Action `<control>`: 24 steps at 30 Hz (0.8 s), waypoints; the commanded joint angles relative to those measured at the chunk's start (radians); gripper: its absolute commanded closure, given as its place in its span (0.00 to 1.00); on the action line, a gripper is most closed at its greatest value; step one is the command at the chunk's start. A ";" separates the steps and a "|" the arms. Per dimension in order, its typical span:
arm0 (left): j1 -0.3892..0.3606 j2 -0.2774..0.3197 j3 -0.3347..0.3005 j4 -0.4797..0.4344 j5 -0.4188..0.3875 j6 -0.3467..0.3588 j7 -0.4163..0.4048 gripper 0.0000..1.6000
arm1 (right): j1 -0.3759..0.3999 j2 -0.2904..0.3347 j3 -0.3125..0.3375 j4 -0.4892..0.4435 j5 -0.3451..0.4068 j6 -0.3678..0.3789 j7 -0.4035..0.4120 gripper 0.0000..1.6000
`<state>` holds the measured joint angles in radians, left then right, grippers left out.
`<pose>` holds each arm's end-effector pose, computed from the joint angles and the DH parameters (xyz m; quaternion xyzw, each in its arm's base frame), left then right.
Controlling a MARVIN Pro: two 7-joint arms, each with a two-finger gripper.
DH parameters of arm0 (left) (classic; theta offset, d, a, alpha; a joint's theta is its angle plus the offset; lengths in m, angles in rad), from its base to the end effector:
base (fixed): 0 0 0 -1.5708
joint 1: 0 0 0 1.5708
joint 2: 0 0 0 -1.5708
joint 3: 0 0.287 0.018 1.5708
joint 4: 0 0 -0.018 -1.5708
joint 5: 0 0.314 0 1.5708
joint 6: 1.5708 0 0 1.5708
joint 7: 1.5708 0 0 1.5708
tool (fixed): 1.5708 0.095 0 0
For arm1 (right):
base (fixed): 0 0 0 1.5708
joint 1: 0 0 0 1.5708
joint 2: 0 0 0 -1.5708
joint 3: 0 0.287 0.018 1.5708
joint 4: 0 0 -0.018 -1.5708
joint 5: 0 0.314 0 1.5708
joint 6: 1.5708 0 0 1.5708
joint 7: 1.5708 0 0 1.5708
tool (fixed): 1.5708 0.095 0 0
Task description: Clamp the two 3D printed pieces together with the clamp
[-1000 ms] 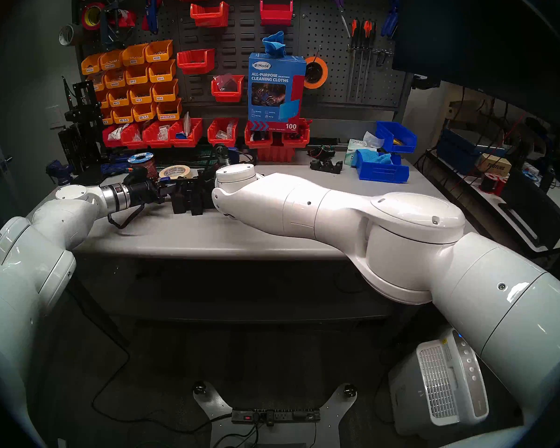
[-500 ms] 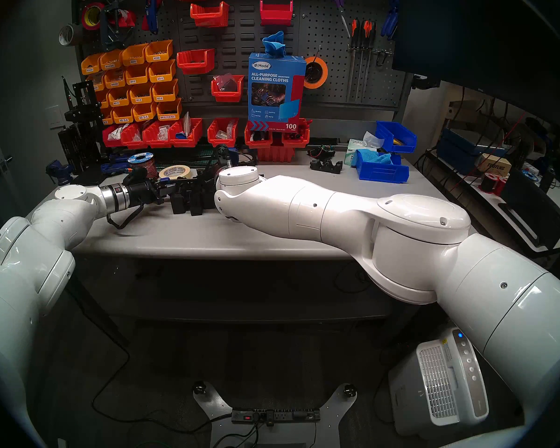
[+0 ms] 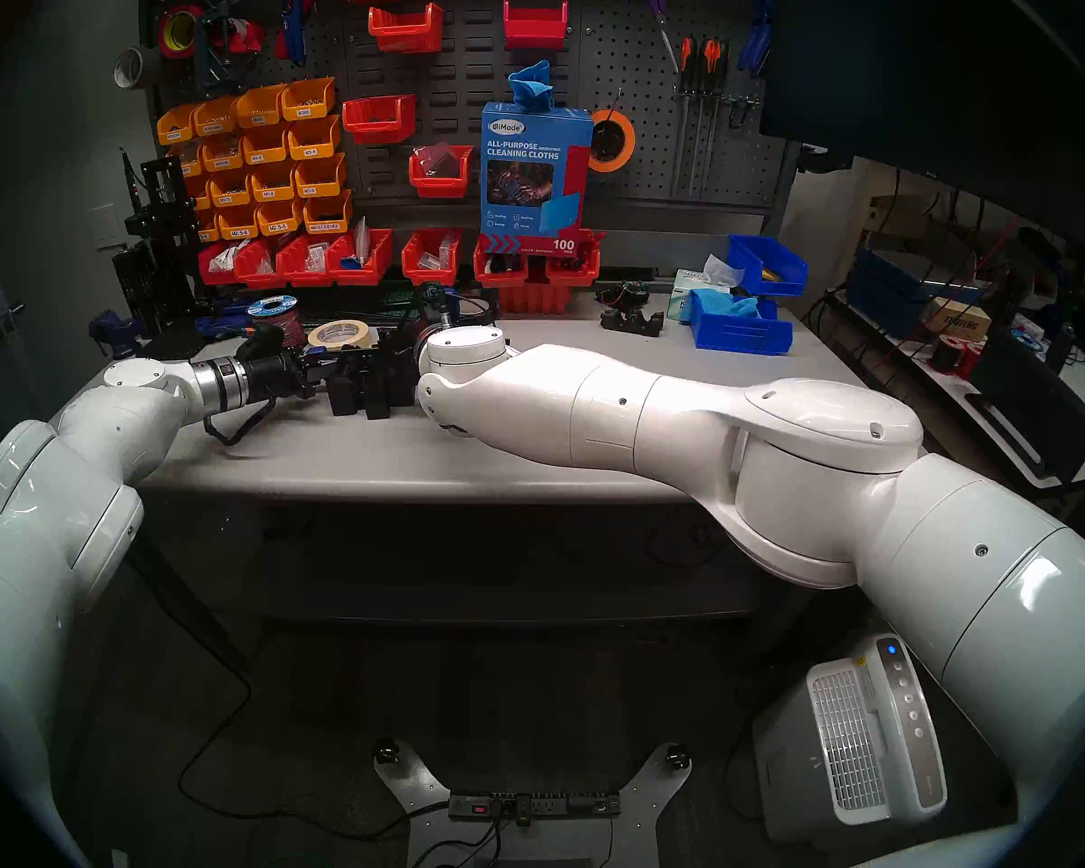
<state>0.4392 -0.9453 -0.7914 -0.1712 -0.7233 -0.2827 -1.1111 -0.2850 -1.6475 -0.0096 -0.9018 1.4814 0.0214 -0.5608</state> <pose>0.5496 0.2644 -0.2036 0.7261 -0.2989 0.5983 0.1594 0.5391 0.3290 -0.1579 -0.7684 -0.1594 -0.6040 0.1389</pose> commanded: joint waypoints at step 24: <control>-0.058 -0.052 -0.015 -0.059 -0.002 -0.014 -0.036 1.00 | 0.004 -0.003 -0.003 -0.222 0.021 -0.018 0.006 0.00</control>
<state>0.4378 -0.9433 -0.7954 -0.1722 -0.7137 -0.2852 -1.1159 -0.2870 -1.5894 -0.0126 -1.0166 1.5055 0.0037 -0.5971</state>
